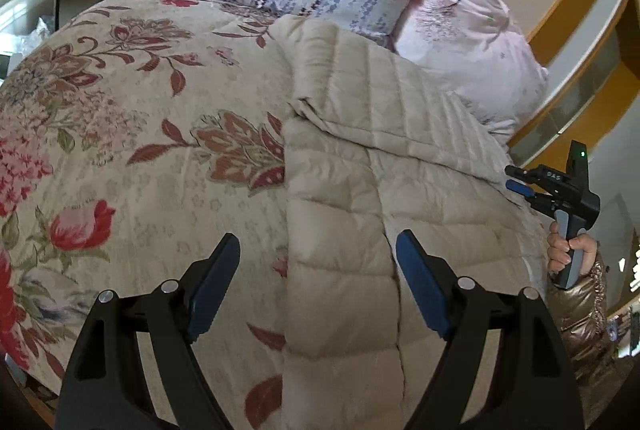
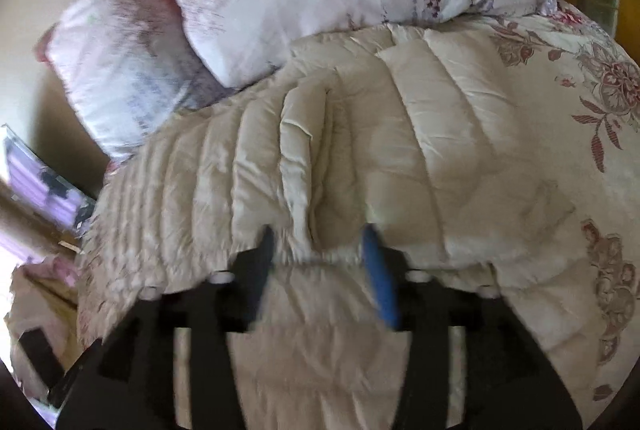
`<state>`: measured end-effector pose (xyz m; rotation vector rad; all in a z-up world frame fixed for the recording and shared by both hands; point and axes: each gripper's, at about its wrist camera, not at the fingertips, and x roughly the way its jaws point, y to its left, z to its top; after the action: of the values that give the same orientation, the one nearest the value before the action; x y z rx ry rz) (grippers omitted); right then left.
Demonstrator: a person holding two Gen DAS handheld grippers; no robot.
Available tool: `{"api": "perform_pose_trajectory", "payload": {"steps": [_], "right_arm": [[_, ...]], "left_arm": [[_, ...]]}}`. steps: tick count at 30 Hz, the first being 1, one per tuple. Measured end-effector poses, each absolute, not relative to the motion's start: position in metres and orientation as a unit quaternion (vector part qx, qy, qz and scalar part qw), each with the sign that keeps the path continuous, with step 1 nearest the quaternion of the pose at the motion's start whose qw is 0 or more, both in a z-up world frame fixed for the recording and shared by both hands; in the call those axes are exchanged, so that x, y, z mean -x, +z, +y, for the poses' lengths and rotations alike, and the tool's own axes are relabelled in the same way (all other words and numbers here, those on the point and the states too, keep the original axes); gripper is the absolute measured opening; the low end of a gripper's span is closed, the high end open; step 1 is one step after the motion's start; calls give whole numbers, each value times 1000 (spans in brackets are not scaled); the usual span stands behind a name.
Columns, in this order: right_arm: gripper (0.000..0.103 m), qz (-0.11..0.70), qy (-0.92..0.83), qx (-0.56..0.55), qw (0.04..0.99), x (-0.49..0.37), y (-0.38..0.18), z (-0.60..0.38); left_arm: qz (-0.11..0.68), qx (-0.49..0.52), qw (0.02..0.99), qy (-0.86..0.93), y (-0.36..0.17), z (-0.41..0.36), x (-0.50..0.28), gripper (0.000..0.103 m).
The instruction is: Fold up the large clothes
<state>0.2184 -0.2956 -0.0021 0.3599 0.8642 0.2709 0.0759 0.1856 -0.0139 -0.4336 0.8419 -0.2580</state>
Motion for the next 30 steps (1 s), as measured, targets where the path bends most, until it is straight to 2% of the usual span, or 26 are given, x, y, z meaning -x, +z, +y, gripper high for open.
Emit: {"api": "perform_pose_trajectory", "payload": {"steps": [3,5,12,16,30], "right_arm": [[67,413,153,-172,881,-194,6,-315],[69,417,151,-169,880,-175,8,-337],[69,443,89,-190,871,-102,-18,-425],[69,471,97,-228,847,-67,-46,-458],[70,543,192,-248,779,-9,-89,-457]], "left_arm": [[404,216,877,-145,-17,185,-66,78],[408,221,872,-155,-21,185,-60,77],[412,243,856,-193,-31,182,-39,68],[410,258,848,-214,-34,181,-26,67],[416,274,818,-288,-47,177,27,67]]}}
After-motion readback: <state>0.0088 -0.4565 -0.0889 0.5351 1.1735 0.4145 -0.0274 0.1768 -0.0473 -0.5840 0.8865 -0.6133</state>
